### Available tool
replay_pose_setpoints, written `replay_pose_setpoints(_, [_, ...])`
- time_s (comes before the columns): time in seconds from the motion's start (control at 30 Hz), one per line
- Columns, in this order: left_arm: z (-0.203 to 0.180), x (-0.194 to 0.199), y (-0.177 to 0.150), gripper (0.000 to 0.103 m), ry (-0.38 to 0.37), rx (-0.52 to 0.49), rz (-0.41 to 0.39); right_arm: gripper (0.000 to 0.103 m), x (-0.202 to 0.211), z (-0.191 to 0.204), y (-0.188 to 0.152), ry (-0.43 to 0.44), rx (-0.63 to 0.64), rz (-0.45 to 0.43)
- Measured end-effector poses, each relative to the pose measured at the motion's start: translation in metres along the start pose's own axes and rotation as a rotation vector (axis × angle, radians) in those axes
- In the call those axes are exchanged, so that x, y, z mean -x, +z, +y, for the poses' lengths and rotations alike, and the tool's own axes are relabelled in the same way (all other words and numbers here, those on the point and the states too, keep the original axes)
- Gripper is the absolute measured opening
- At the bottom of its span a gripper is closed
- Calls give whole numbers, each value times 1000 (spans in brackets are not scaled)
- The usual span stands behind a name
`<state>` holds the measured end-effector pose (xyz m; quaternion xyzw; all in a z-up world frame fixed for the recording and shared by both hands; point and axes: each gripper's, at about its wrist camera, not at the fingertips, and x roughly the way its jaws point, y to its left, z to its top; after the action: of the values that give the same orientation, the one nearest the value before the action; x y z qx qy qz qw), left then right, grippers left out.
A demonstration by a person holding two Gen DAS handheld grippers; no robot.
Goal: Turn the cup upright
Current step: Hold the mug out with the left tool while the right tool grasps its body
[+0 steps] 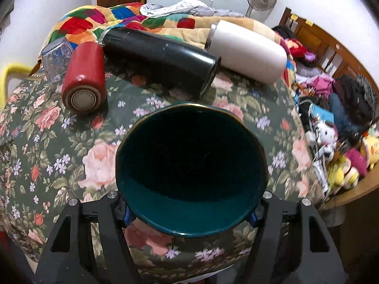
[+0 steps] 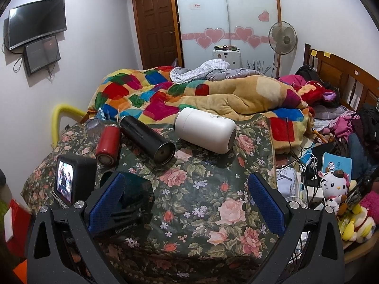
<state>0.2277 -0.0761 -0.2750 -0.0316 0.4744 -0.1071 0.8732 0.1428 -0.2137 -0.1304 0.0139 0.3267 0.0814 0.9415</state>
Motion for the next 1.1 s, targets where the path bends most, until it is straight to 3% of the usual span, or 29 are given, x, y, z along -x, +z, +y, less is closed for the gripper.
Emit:
replay_pose_setpoints(0.43, [6,-11,-7,68,15,14,49,103,-7,1,-8,-16,19,42])
replay_pose_setpoints(0.7, [11,-5,-14,77,-14,15,94,103,-18,4,-13,-7,42,91])
replay_pose_setpoints(0.9, [15,12,-19,83,23,-15,49,103,-24,3,-17,-33,55,121])
replay_pose_setpoints(1.1, [34,44,-19,83,-21,50,-8,103,-32,6,-19,8,40,162])
